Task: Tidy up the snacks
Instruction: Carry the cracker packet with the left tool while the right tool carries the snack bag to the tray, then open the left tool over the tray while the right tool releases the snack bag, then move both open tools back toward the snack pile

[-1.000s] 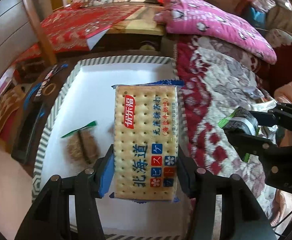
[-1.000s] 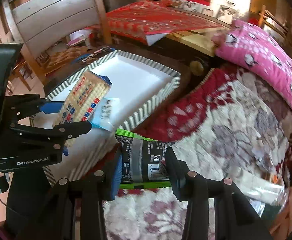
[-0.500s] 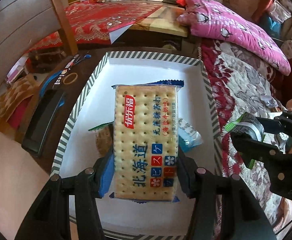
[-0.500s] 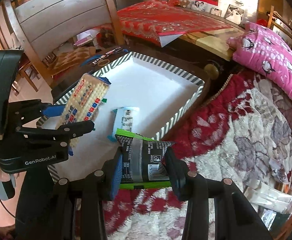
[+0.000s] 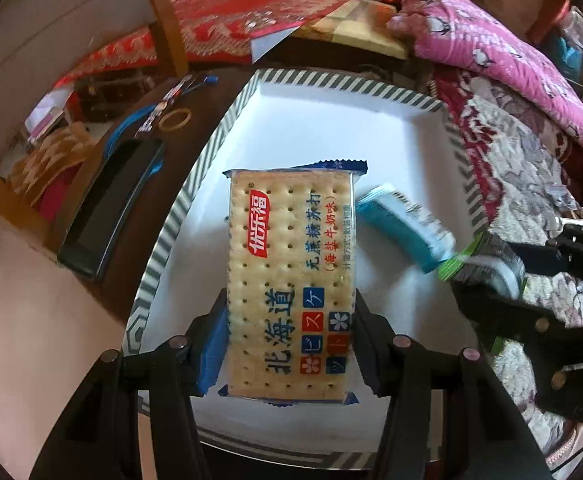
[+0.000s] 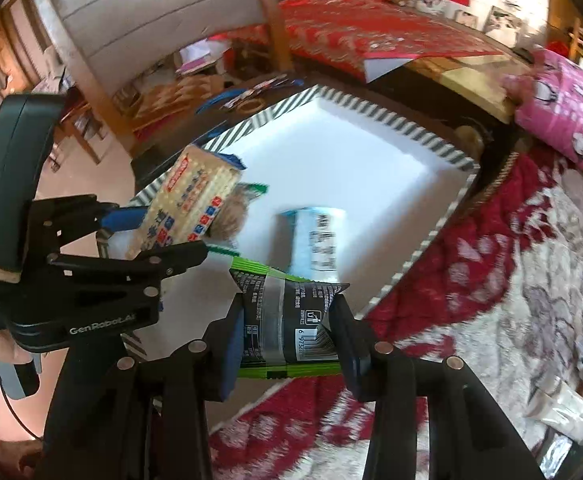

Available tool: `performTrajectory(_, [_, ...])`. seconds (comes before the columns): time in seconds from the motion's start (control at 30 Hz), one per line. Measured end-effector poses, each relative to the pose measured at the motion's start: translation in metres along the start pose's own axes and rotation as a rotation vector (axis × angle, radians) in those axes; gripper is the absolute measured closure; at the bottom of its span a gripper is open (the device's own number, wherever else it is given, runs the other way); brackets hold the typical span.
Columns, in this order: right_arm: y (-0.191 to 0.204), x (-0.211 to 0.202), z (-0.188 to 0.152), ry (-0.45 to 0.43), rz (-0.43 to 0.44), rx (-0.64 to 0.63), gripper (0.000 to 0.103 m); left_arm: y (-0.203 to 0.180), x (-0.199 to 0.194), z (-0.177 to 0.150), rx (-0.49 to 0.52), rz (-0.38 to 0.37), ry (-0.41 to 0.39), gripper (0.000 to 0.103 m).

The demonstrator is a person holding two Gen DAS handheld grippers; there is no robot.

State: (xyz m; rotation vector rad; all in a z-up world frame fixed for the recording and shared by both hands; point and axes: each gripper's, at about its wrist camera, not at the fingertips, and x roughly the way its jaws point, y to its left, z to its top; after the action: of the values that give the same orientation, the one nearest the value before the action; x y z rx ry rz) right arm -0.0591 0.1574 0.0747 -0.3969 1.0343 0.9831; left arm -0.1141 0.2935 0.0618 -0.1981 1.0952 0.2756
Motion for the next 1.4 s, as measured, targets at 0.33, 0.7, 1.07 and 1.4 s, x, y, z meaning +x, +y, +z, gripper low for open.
performTrajectory(0.33, [0.018,0.039,0.001,0.071,-0.001,-0.047,0.059,0.013,0.016,0.001,-0.032,0.002,0.034,0.049])
performTrajectory(0.7, [0.019,0.036,-0.002,0.056,0.022,-0.045,0.051,0.01,0.013,0.004,-0.034,0.03,0.01,0.041])
performTrajectory(1.07, [0.001,-0.011,-0.017,-0.038,0.047,0.052,0.039,-0.009,-0.019,0.013,-0.015,0.003,-0.069,0.023])
performTrajectory(1.4, [-0.033,-0.053,-0.052,-0.088,-0.017,0.149,0.032,-0.064,-0.034,0.02,0.054,-0.09,-0.091,0.021])
